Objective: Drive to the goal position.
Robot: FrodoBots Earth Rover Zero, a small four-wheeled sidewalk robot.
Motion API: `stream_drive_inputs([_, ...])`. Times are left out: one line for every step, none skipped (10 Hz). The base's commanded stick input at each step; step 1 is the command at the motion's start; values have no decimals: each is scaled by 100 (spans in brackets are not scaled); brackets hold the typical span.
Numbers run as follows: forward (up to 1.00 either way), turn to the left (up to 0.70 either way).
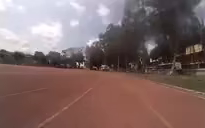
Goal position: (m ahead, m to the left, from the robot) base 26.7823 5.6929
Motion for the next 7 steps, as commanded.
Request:
stream_drive_inputs([70,0])
stream_drive_inputs([70,0])
stream_drive_inputs([70,0])
stream_drive_inputs([70,0])
stream_drive_inputs([70,-14])
stream_drive_inputs([70,-35])
stream_drive_inputs([70,-35])
